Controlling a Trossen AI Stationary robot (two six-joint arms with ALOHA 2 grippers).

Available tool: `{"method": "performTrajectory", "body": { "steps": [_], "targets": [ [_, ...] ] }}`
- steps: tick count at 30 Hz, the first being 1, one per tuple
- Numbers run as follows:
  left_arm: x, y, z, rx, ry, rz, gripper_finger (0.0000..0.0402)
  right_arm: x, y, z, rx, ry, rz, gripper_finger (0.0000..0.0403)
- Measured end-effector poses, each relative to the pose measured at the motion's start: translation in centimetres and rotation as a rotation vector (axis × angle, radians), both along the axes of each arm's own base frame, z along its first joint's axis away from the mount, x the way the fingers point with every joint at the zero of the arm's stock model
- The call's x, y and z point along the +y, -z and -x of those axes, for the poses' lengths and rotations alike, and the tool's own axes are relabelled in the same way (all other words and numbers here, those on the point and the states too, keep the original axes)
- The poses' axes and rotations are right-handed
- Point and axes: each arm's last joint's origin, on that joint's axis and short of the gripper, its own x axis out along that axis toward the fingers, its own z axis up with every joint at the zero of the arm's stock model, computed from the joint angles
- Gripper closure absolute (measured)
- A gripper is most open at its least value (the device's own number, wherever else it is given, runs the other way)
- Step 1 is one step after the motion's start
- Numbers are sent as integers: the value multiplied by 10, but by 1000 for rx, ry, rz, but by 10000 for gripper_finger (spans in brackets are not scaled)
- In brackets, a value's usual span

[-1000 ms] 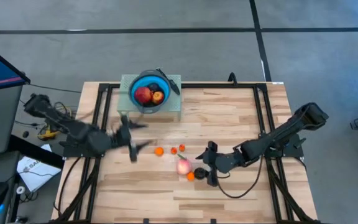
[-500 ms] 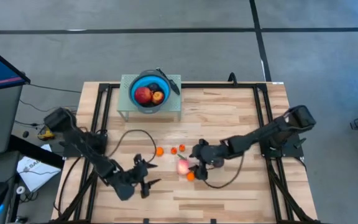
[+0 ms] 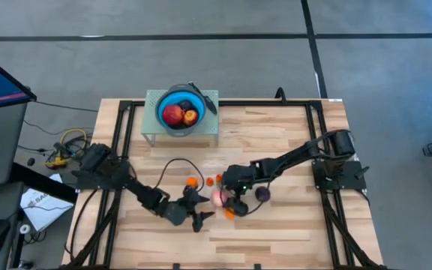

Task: Pick & Place Fruit
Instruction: Put the pink peach into the blue strainer bowl on the shelf

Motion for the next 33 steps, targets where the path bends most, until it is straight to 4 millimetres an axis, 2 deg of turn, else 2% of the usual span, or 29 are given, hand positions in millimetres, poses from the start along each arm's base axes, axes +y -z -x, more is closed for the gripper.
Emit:
{"method": "performTrajectory", "body": {
  "steps": [4,10,23,25,33],
  "targets": [
    [9,3,-5,16,-4,13,117,8,3,-8,-105,-38,-5,16],
    [9,3,-5,14,2,17,117,17,-8,-9,-209,-99,39,22],
    [6,3,-4,17,8,12,117,24,-9,-5,-197,-81,129,45],
    [4,-3,-2,8,17,13,117,22,-9,-5,-193,-68,124,42],
    [2,-50,4,-109,75,-29,117,8,-9,-8,-175,-41,68,10]
  ]
}}
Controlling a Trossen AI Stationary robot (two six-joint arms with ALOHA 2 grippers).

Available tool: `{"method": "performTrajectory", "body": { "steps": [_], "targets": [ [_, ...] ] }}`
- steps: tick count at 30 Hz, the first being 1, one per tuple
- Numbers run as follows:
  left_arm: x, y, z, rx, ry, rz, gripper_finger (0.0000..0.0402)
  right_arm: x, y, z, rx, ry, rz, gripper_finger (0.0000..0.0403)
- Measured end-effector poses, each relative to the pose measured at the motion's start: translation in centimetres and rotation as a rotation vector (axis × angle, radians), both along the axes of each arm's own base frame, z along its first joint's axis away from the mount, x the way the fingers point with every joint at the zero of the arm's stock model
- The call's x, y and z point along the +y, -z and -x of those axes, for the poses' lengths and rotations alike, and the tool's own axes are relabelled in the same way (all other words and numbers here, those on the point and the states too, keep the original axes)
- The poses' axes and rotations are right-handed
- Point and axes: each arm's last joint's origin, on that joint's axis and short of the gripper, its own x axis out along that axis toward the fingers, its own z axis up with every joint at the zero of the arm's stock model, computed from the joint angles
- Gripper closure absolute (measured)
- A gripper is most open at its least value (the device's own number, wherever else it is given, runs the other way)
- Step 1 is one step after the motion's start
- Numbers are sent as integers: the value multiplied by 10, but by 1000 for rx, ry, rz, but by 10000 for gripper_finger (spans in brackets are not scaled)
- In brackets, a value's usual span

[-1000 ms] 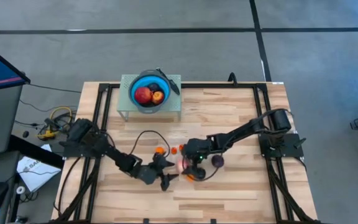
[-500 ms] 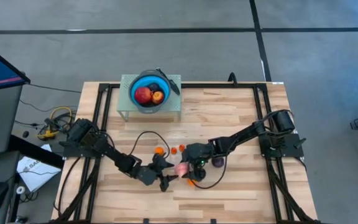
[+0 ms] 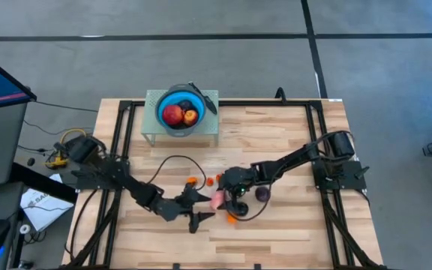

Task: Pick & Place Fruit
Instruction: Put the pink peach into the blue strainer bowl on the shelf

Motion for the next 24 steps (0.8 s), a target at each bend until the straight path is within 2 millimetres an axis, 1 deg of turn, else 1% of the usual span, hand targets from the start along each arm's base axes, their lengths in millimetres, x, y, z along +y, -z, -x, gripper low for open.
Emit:
{"method": "performTrajectory", "body": {
  "steps": [2,4,7,9,13,16,20,24],
  "targets": [
    [4,-5,-1,-13,-3,-24,117,-3,-5,2,1,7,2,5],
    [9,-5,-3,-10,-21,-37,117,-3,-15,1,-43,-2,6,7],
    [17,4,-6,14,-53,-34,117,-2,-28,4,-67,-14,11,10],
    [23,13,-4,47,-76,-33,117,0,-36,8,-72,-21,15,9],
    [25,19,0,57,-85,-8,117,4,-43,21,1,8,115,5],
    [23,22,4,64,-82,-8,117,18,-44,32,44,21,248,6],
    [25,26,8,77,-93,2,117,47,-39,43,39,-14,386,13],
    [27,27,8,79,-98,3,117,71,-23,43,-7,8,469,22]
  ]
}}
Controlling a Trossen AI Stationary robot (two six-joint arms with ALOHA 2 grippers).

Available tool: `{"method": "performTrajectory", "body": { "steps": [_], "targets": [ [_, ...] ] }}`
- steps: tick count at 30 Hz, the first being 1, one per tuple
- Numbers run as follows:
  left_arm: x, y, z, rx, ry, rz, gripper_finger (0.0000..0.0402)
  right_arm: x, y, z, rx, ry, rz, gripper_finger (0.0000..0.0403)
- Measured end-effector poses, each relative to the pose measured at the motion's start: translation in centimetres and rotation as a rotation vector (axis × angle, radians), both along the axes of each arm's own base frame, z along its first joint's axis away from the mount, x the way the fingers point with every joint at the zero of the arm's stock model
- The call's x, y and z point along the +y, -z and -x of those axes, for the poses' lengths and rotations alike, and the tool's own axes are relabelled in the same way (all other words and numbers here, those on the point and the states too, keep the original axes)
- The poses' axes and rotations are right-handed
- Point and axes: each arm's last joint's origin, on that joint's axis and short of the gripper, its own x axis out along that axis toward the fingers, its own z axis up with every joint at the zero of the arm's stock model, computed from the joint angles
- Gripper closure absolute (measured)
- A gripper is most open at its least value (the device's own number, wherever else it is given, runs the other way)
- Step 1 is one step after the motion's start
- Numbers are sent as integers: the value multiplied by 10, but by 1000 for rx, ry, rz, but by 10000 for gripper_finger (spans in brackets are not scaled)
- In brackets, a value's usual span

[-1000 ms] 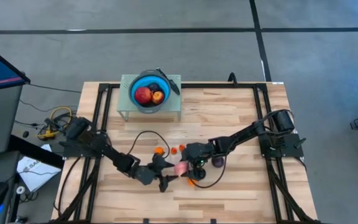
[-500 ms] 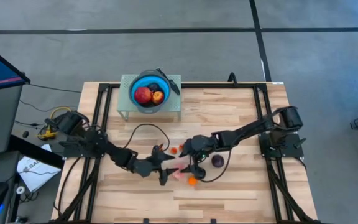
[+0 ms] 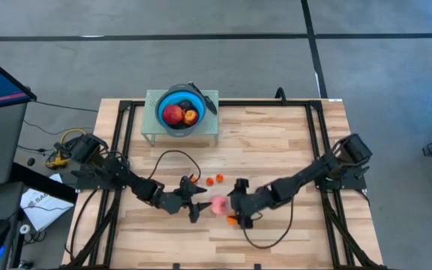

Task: Pick & Place Fruit
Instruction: Put the pink peach into the blue strainer bowl on the shelf

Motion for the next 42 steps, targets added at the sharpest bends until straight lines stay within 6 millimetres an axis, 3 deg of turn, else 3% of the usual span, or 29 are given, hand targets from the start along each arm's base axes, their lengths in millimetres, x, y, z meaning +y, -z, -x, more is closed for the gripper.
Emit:
{"method": "performTrajectory", "body": {
  "steps": [4,9,21,42],
  "targets": [
    [3,0,-1,-3,-22,-4,117,10,19,-7,-65,52,24,27],
    [4,0,-1,-3,-27,-6,117,9,35,-15,-107,120,29,29],
    [13,26,25,111,-74,78,117,-1,36,-21,-126,175,-2,30],
    [14,23,24,63,-129,59,117,-27,32,-36,-154,172,-102,32]
  ]
}}
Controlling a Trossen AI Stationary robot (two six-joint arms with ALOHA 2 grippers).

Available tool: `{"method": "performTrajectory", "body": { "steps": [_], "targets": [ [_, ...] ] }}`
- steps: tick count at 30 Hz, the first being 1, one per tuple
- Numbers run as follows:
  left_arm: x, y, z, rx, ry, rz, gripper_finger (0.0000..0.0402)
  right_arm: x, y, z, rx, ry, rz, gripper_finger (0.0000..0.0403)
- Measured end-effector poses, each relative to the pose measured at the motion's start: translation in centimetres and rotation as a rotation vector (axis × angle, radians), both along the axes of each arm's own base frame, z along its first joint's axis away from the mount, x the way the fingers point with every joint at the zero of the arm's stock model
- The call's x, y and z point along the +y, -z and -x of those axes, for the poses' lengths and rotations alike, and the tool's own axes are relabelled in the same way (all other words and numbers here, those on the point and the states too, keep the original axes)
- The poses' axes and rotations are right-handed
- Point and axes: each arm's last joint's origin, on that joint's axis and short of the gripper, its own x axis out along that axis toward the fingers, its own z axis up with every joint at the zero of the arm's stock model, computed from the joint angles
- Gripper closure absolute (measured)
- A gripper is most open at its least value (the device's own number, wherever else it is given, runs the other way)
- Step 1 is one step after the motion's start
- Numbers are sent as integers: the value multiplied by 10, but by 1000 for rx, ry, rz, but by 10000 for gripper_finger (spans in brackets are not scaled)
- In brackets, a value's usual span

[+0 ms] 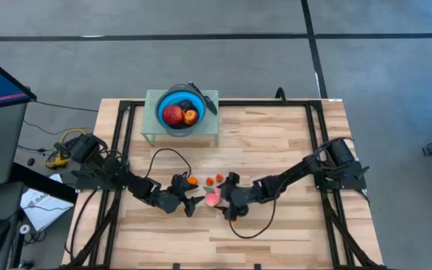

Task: Pick & Place Fruit
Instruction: Put the pink peach into the blue strainer bowl on the shelf

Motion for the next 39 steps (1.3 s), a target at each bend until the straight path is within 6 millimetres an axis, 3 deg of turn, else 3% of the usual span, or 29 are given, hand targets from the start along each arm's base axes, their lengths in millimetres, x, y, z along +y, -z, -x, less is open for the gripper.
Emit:
{"method": "performTrajectory", "body": {
  "steps": [10,17,21,26,31,35,39],
  "targets": [
    [0,-1,-1,-12,2,-9,117,-12,0,-5,-4,-17,-71,36],
    [-1,-2,-1,-13,18,-5,117,-7,0,-4,-3,-22,-66,78],
    [-2,-13,-1,-31,69,24,117,-2,-10,0,-8,-36,-66,89],
    [-1,-44,5,-85,129,18,117,3,-31,12,33,-50,-56,80],
    [2,-74,21,-106,166,-13,117,4,-67,32,52,-72,-51,77],
    [-2,-87,32,-124,187,-55,117,-1,-101,48,2,-80,-69,77],
    [-9,-85,37,-122,148,-129,117,-15,-145,51,-128,-45,-109,77]
  ]
}}
